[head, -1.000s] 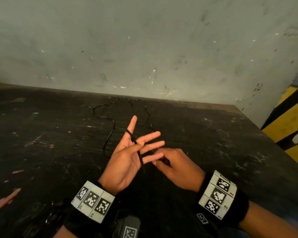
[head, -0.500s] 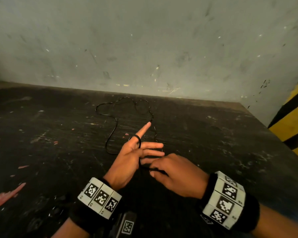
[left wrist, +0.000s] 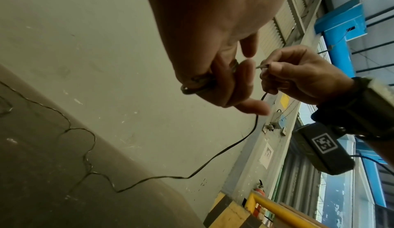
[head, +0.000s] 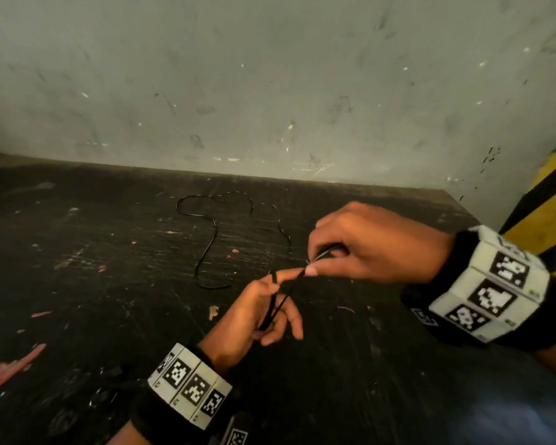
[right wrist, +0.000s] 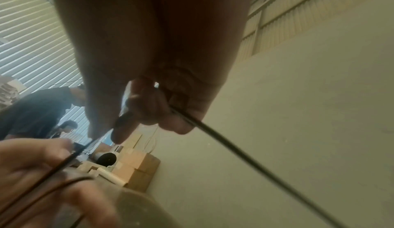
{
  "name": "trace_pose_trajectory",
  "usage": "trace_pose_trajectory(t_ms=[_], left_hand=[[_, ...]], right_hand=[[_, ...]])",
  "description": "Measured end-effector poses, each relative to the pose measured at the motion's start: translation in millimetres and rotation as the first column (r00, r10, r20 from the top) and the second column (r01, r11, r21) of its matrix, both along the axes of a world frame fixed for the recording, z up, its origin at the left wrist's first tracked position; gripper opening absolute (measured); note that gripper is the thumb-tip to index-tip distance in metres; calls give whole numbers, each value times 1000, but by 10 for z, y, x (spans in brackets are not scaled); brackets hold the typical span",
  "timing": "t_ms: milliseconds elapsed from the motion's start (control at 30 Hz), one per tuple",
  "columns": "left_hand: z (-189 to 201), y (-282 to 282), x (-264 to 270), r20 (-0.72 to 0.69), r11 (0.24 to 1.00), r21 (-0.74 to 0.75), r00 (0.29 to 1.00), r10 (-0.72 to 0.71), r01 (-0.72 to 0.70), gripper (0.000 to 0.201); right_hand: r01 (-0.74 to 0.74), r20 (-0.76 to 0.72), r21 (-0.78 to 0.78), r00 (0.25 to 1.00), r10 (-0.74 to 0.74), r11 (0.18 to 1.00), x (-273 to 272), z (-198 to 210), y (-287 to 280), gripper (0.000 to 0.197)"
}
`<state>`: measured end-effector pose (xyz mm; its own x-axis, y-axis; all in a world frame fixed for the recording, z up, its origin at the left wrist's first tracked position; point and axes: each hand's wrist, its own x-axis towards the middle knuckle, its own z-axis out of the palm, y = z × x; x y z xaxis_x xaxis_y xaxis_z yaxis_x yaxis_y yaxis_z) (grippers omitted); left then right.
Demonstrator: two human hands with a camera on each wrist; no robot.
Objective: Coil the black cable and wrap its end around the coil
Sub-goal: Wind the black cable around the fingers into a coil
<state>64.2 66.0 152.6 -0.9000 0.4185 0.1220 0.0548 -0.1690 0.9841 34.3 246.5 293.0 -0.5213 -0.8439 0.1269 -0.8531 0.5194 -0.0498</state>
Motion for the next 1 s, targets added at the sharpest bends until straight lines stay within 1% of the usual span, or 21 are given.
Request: trace_pose_trajectory(t_ms=[100, 167, 200, 267, 400, 433, 500, 533, 567, 633, 700, 833, 933, 1000], left_hand=[[40, -38, 52, 3, 992, -97, 997, -80, 80, 60], [103, -40, 97, 33, 983, -114, 990, -139, 141, 68], [134, -37, 116, 60, 979, -89, 982, -178, 183, 70], [212, -38, 144, 102, 962, 8, 957, -273, 273, 68], [405, -64, 181, 117, 908, 184, 909, -400, 376, 72], [447, -74, 182, 106, 894, 216, 901, -420, 392, 73], [528, -77, 169, 77, 873, 288, 899, -430, 393, 75], [569, -80, 147, 67, 866, 333, 907, -415, 371, 77], [608, -87, 113, 63, 864, 379, 922, -382, 332, 78], [675, -107, 28, 72, 868, 442, 956, -285, 226, 82], [704, -126, -65, 95, 883, 453, 978, -186, 124, 85], [652, -141, -171, 135, 911, 412, 989, -63, 1, 87], [613, -159, -192, 121, 928, 368, 992, 17, -61, 86], [585, -157, -204, 93, 952, 289, 993, 78, -102, 84]], right_hand=[[-35, -42, -67, 999, 32, 997, -63, 189, 14, 21], [-41, -83, -119, 996, 32, 992, -152, 264, 30, 25], [-26, -92, -136, 996, 13, 990, -222, 269, 38, 25], [18, -69, -157, 997, -29, 987, -357, 199, 57, 28], [72, 30, -270, 997, -67, 960, -527, -201, 80, 47], [84, 57, -298, 996, -71, 951, -535, -317, 66, 47], [126, 127, -335, 988, -88, 934, -535, -622, 11, 36], [147, 175, -342, 980, -91, 928, -512, -783, -27, 27], [161, 222, -349, 971, -85, 923, -472, -934, -76, 24], [165, 280, -369, 958, -61, 915, -330, -1150, -190, 29], [131, 301, -401, 954, -5, 907, -160, -1244, -307, 25], [96, 270, -353, 963, 3, 931, 63, -1178, -434, 26], [88, 305, -238, 952, -12, 967, 130, -1033, -393, 22], [50, 300, -166, 954, 2, 985, 193, -954, -379, 22]])
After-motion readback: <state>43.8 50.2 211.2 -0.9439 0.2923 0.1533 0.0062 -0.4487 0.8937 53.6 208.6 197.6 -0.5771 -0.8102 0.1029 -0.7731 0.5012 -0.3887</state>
